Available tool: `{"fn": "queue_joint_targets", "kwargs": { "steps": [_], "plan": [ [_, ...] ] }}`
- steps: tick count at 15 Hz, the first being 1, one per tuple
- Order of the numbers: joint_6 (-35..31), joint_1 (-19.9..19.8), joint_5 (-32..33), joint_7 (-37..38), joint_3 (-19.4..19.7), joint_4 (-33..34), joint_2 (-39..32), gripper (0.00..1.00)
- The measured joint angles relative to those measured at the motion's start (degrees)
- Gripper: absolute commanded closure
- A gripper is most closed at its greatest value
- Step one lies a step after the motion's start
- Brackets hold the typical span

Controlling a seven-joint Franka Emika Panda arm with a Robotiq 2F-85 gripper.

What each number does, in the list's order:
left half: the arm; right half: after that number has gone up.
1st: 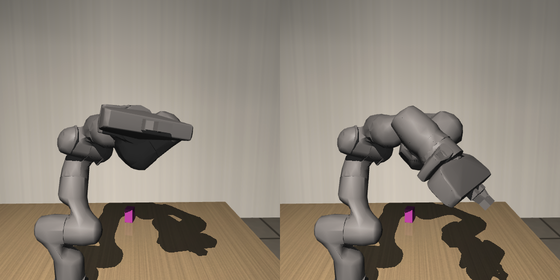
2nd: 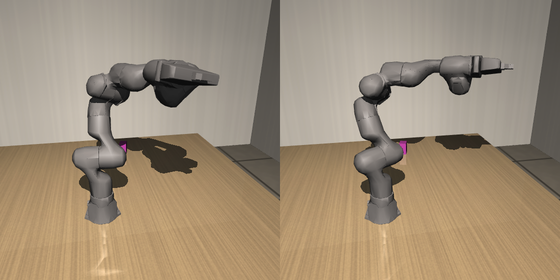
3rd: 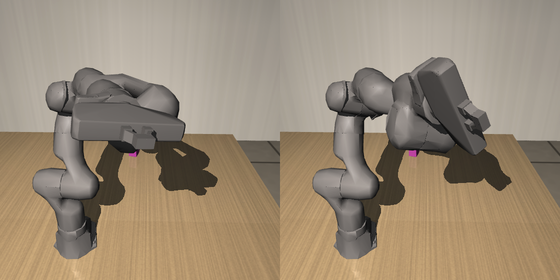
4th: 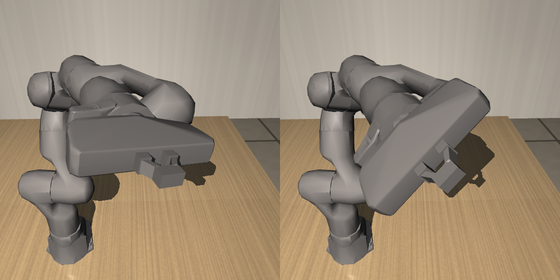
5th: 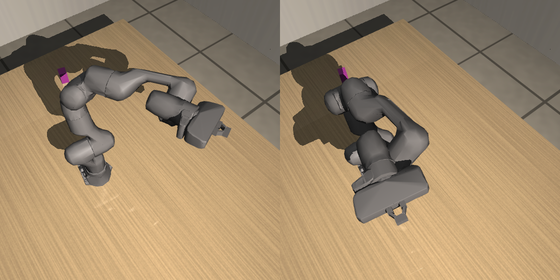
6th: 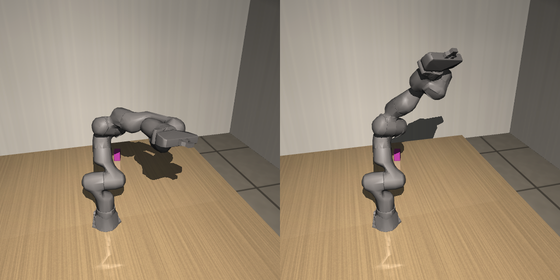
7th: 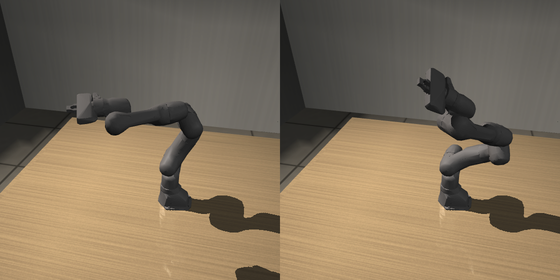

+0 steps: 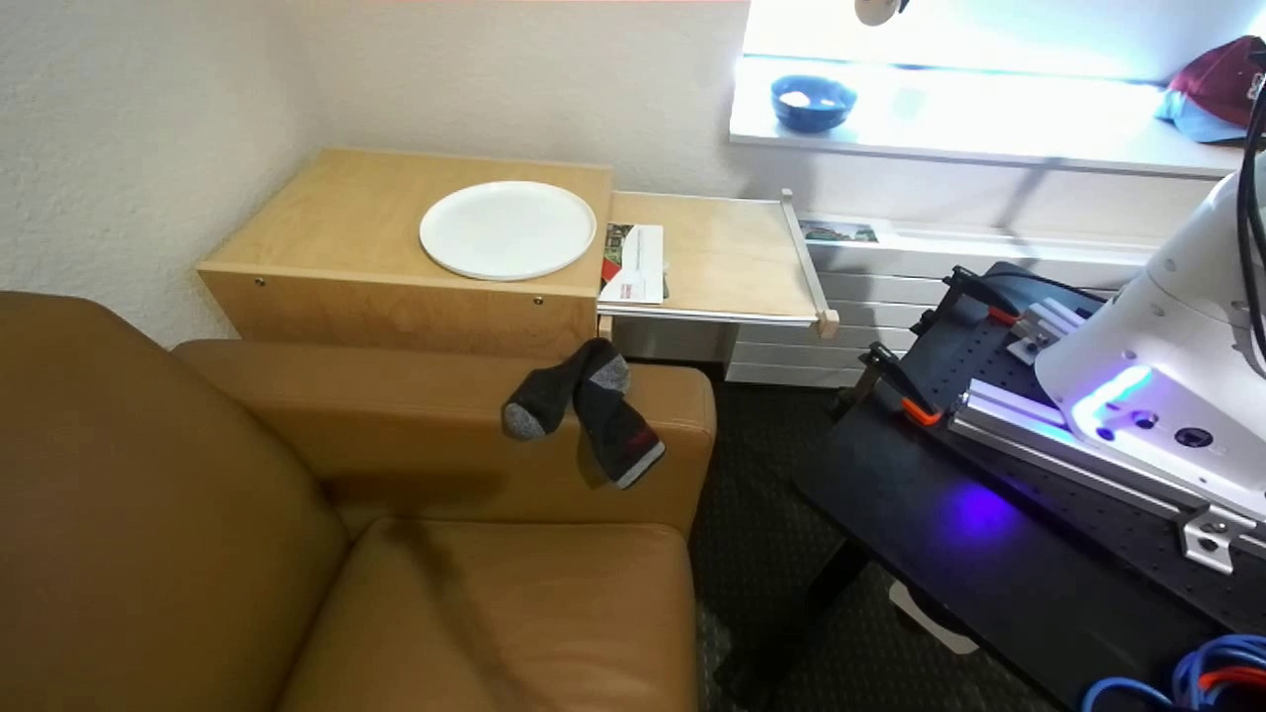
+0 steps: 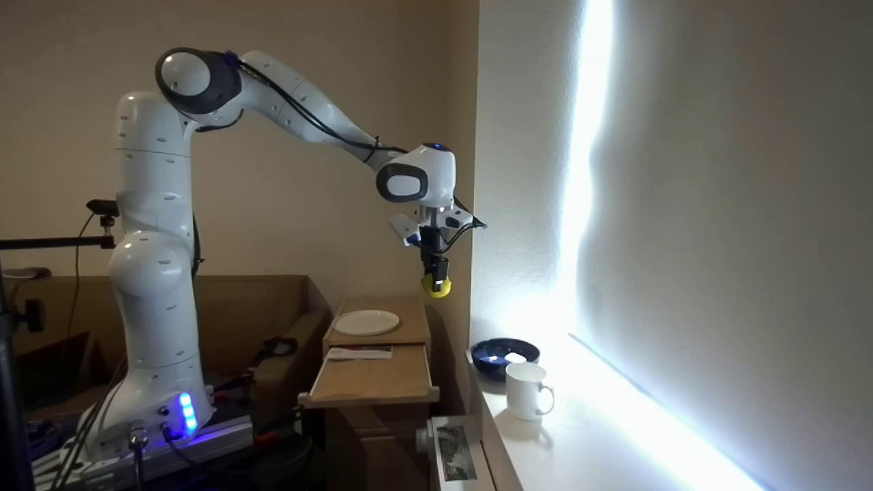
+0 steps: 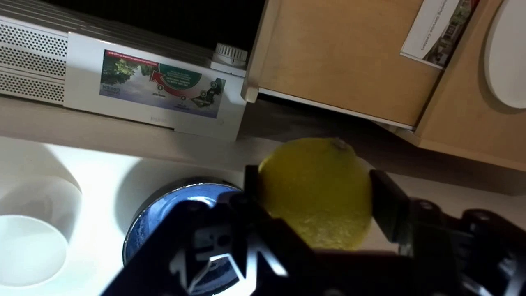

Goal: Take the lemon out of the blue bowl and put it on the plate

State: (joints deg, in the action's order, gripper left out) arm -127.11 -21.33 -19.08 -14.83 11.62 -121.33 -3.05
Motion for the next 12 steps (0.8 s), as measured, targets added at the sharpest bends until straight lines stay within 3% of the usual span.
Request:
{"fn": "queue_joint_targets", "kwargs": {
  "steps": [3, 8, 9, 11, 12],
  "plan": [
    [0.07, 4.81, 3.07, 0.17, -1.59, -0.79, -0.86, 0.58],
    [-0.09, 16.25, 11.68, 5.72, -8.57, -1.80, -0.80, 0.58],
    [-0.37, 18.40, 13.32, 6.98, -10.16, -1.78, -0.85, 0.33],
    [-1.25, 22.06, 14.90, 8.30, -12.94, -1.61, -0.89, 0.33],
    [-1.32, 23.09, 15.13, 8.73, -13.54, -1.53, -0.89, 0.58]
  ]
}}
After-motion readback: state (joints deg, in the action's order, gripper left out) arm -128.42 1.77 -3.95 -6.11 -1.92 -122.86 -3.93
